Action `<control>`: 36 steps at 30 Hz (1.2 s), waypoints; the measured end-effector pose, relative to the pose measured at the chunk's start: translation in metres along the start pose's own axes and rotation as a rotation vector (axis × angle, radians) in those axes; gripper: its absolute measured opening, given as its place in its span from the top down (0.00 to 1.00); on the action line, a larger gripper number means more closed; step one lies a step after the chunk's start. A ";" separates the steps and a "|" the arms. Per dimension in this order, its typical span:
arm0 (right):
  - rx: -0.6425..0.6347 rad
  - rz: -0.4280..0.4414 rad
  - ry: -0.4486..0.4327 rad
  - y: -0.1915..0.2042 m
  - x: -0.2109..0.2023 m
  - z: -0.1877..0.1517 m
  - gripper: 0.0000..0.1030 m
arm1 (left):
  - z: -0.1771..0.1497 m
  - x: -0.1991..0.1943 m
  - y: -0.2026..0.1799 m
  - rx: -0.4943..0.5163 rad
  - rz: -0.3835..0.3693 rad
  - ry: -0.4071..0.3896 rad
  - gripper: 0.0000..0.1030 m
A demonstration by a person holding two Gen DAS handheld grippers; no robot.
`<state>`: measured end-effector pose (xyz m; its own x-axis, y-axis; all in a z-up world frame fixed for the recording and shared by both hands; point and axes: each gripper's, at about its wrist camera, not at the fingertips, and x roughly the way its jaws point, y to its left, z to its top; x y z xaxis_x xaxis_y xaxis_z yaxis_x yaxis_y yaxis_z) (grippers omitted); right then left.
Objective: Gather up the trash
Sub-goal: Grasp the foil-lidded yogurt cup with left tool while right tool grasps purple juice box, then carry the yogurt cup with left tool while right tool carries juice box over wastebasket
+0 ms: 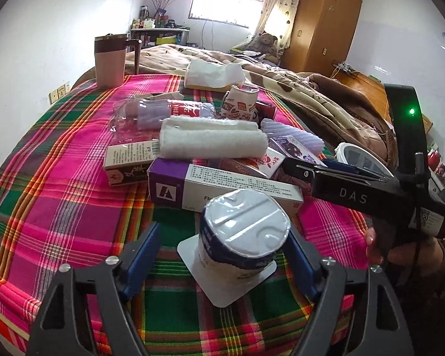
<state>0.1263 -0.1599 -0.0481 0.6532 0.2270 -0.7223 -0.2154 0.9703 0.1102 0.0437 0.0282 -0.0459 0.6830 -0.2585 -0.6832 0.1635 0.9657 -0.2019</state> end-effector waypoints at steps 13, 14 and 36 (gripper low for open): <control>0.023 0.005 0.001 -0.002 -0.003 -0.005 0.43 | 0.002 0.002 0.001 -0.035 -0.039 -0.025 0.45; 0.026 0.010 -0.002 -0.003 -0.003 -0.005 0.43 | 0.002 0.001 0.001 -0.036 -0.042 -0.029 0.45; 0.144 0.018 -0.161 -0.046 -0.063 -0.004 0.44 | 0.044 -0.019 -0.044 0.058 -0.106 -0.128 0.45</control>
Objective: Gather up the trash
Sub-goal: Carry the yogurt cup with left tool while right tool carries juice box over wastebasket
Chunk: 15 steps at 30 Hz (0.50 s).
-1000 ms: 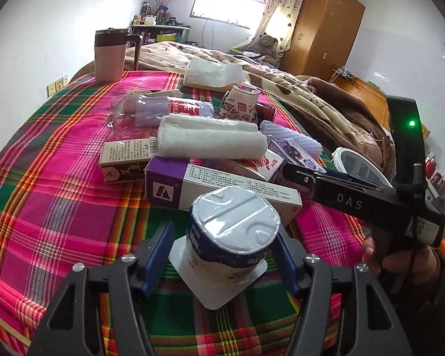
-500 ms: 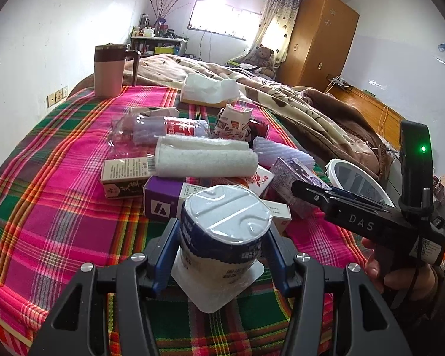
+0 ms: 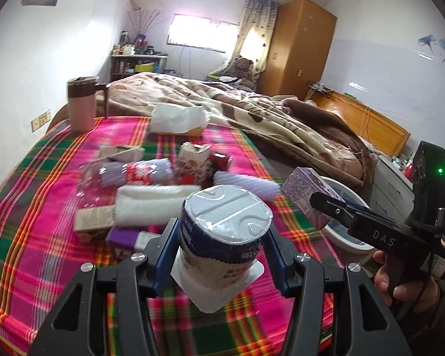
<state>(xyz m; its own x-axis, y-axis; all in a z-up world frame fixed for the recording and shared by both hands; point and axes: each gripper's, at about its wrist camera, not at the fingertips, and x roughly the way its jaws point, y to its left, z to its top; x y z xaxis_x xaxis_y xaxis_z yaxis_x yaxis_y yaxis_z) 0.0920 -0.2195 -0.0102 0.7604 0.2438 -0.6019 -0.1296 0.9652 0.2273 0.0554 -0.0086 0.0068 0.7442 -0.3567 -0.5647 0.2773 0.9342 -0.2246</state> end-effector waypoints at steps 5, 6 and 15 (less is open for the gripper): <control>0.039 -0.059 -0.038 -0.023 -0.012 0.006 0.44 | 0.017 0.014 -0.031 0.054 -0.052 -0.014 0.45; 0.046 -0.072 -0.044 -0.027 -0.014 0.007 0.43 | 0.020 0.018 -0.039 0.071 -0.064 -0.018 0.45; 0.108 -0.179 -0.063 -0.070 -0.024 0.011 0.43 | 0.034 0.059 -0.094 0.137 -0.172 0.020 0.45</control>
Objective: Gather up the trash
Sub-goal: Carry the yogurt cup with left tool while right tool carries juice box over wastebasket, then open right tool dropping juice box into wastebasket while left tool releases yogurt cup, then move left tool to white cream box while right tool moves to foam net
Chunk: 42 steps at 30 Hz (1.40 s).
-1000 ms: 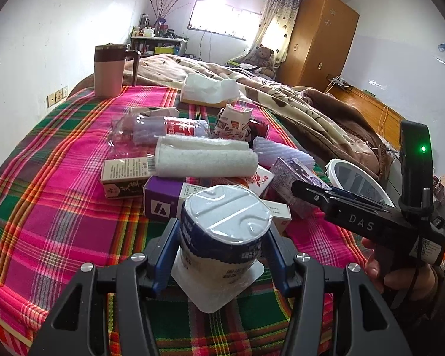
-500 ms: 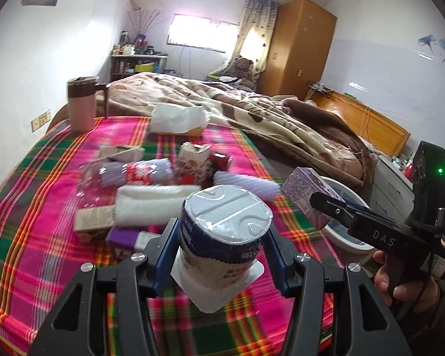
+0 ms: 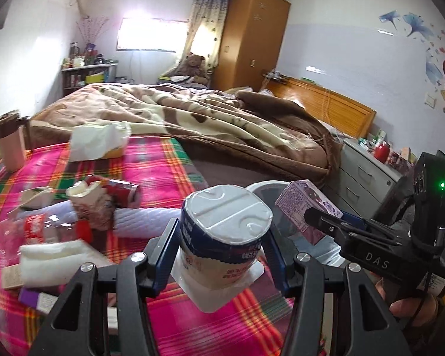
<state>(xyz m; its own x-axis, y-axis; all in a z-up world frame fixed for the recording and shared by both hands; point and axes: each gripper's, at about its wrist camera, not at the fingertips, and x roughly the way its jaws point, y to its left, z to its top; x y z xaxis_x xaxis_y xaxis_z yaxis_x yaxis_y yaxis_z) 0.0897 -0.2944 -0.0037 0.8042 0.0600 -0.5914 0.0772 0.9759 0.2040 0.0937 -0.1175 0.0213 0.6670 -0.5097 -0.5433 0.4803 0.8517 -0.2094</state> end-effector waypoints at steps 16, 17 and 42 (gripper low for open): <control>0.086 -0.158 0.066 -0.074 0.015 0.000 0.43 | 0.015 0.076 -0.071 0.090 -0.116 0.105 0.45; 0.089 -0.162 0.068 -0.077 0.015 0.000 0.43 | 0.015 0.078 -0.074 0.090 -0.119 0.111 0.45; 0.075 -0.177 0.055 -0.077 0.008 0.003 0.35 | 0.012 0.056 -0.058 0.076 -0.090 0.084 0.23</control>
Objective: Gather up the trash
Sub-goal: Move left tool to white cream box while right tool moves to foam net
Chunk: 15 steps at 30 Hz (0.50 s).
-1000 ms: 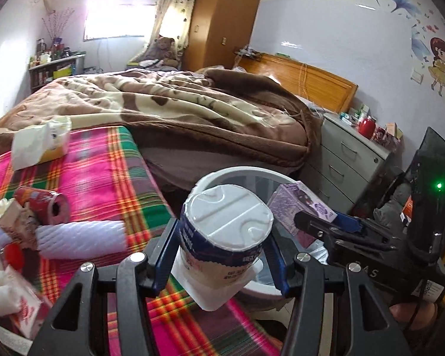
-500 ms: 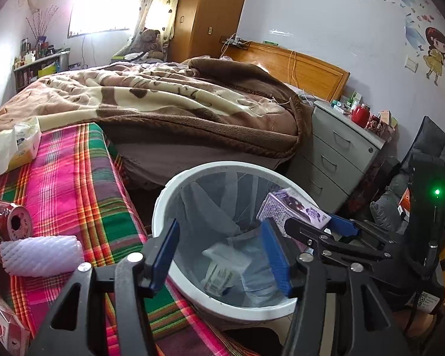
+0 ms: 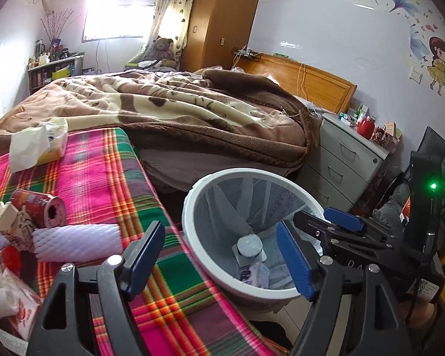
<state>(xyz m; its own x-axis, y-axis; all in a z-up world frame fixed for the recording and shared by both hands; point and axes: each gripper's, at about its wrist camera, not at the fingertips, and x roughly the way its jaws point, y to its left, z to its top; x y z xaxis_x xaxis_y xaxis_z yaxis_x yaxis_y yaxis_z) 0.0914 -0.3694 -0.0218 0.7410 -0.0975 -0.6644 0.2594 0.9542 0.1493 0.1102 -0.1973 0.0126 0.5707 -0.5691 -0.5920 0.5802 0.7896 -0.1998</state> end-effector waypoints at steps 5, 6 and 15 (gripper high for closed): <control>-0.017 0.054 -0.036 0.019 -0.010 -0.001 0.33 | -0.009 -0.028 0.020 -0.014 0.033 -0.033 0.21; -0.022 0.075 -0.040 0.023 -0.011 -0.002 0.32 | -0.011 -0.036 0.026 -0.020 0.045 -0.044 0.20; -0.089 0.197 -0.049 0.074 -0.013 -0.011 0.30 | -0.036 -0.087 0.077 -0.058 0.150 -0.094 0.18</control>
<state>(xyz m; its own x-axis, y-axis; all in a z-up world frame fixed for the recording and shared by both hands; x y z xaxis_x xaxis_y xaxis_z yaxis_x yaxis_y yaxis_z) 0.0940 -0.2946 -0.0106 0.8019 0.0818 -0.5919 0.0522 0.9772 0.2058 0.0841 -0.0787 0.0203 0.7017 -0.4604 -0.5437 0.4515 0.8777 -0.1605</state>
